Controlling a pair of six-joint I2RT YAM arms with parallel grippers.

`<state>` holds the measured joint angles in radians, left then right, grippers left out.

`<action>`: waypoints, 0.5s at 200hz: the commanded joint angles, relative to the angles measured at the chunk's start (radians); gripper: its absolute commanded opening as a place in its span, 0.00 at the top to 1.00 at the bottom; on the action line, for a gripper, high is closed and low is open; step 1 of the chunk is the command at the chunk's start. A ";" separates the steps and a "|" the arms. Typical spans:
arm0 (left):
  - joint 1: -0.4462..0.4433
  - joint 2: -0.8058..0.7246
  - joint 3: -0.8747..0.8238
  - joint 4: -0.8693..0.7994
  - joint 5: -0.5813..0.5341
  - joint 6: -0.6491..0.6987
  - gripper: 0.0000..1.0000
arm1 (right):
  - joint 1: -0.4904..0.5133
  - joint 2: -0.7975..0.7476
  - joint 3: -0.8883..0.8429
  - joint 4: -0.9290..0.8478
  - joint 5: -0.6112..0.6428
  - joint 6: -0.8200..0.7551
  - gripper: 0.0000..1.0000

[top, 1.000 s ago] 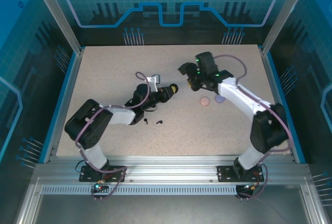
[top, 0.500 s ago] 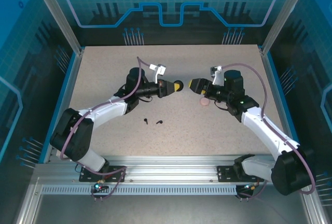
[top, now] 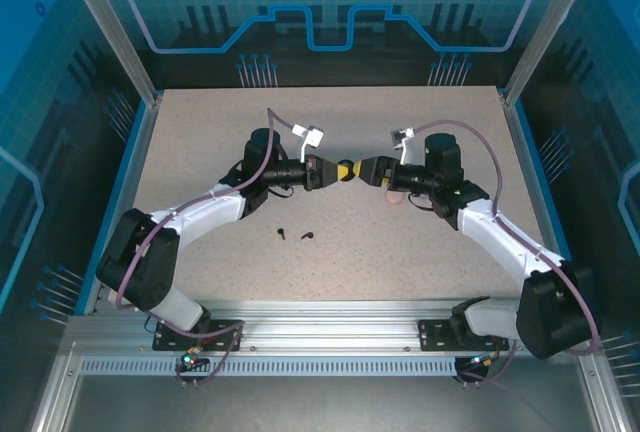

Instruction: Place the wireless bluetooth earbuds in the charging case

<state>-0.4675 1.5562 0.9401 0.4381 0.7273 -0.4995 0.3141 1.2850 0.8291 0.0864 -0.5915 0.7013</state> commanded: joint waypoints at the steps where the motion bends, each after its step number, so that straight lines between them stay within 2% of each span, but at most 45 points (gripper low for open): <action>1: -0.001 -0.009 0.031 0.026 0.031 -0.025 1.00 | 0.008 0.030 0.017 0.038 -0.031 -0.020 0.29; 54: -0.002 -0.024 0.035 0.060 0.051 -0.050 1.00 | -0.017 0.104 -0.004 0.042 0.021 -0.025 0.32; 100: -0.007 -0.062 0.022 0.060 0.061 -0.046 1.00 | -0.041 0.178 0.003 0.070 0.020 0.008 0.34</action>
<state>-0.4641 1.5490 0.9401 0.4381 0.7372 -0.5446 0.2787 1.4277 0.8310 0.1577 -0.5831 0.7021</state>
